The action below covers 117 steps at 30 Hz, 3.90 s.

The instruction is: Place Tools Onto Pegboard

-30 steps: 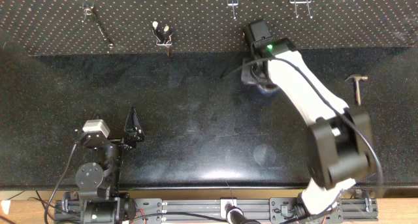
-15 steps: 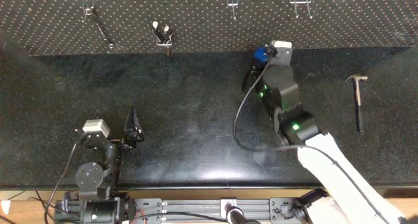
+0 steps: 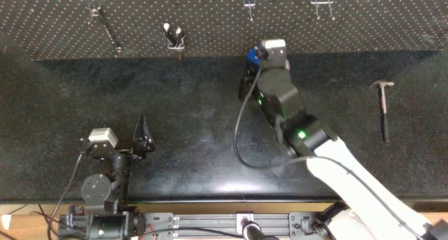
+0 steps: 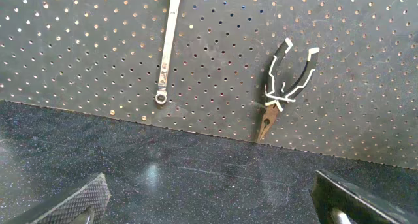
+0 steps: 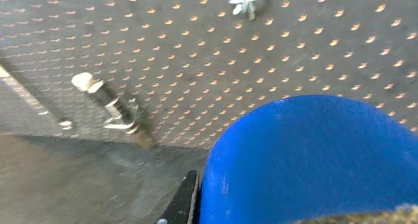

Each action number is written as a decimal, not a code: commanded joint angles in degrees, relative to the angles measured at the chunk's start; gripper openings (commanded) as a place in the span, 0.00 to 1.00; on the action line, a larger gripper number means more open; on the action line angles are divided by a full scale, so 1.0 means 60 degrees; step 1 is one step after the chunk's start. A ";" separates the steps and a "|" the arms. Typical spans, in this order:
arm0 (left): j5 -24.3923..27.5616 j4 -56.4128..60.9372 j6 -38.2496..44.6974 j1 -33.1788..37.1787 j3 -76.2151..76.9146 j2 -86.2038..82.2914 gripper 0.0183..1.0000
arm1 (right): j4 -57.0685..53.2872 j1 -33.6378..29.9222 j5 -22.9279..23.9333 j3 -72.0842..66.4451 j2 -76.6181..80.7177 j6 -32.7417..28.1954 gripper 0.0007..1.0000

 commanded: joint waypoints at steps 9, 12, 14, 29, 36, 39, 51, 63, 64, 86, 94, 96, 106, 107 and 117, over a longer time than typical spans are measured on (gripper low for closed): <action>-0.0033 -0.0051 0.0018 0.0040 -0.0022 -0.0091 1.00 | -0.0178 0.0699 0.3963 0.1807 0.1333 -0.0426 0.07; -0.0036 -0.0051 0.0018 0.0040 -0.0022 -0.0091 1.00 | -0.0168 0.1279 0.3960 0.1840 0.1333 -0.0419 0.07; -0.0033 -0.0051 0.0018 0.0040 -0.0022 -0.0091 1.00 | 0.0055 0.1617 0.3963 0.1865 0.1333 -0.0419 0.07; -0.0033 -0.0051 0.0018 0.0040 -0.0022 -0.0091 1.00 | 0.1217 0.1075 0.3391 0.1865 0.2055 -0.0208 0.07; -0.0033 -0.0051 0.0018 0.0040 -0.0022 -0.0091 1.00 | 0.2157 0.0459 0.2269 0.1865 0.2448 -0.0328 0.07; -0.0033 -0.0051 0.0018 0.0040 -0.0022 -0.0091 1.00 | 0.2463 0.0299 0.1938 0.1872 0.2667 -0.0368 0.07; -0.0033 -0.0051 0.0018 0.0040 -0.0022 -0.0091 1.00 | 0.2838 0.0266 0.1577 0.1967 0.3111 -0.0208 0.07; -0.0033 -0.0051 0.0018 0.0040 -0.0022 -0.0091 1.00 | 0.2841 -0.0062 0.1410 0.2233 0.3541 -0.0280 0.07; -0.0033 -0.0051 0.0018 0.0040 -0.0022 -0.0091 1.00 | 0.2838 -0.0127 0.1410 0.2229 0.3559 -0.0277 0.07; -0.0036 -0.0051 0.0018 0.0040 -0.0022 -0.0091 0.99 | 0.3122 -0.0667 0.1158 0.2579 0.4339 -0.0058 0.07; -0.0033 -0.0051 0.0018 0.0040 -0.0022 -0.0091 0.99 | 0.3118 -0.0736 0.1155 0.2987 0.4809 -0.0062 0.07; -0.0033 -0.0051 0.0018 0.0040 -0.0022 -0.0091 1.00 | 0.3136 -0.0787 0.1155 0.2991 0.4863 -0.0055 0.07; -0.0033 -0.0051 0.0018 0.0040 -0.0022 -0.0091 1.00 | 0.3155 -0.0929 0.1158 0.2991 0.4932 0.0080 0.07; -0.0033 -0.0051 0.0018 0.0040 -0.0022 -0.0091 1.00 | 0.3151 -0.0929 0.1158 0.2991 0.4932 0.0080 0.07; -0.0033 -0.0051 0.0018 0.0040 -0.0022 -0.0091 1.00 | 0.3126 -0.0918 0.1158 0.2991 0.4932 0.0084 0.32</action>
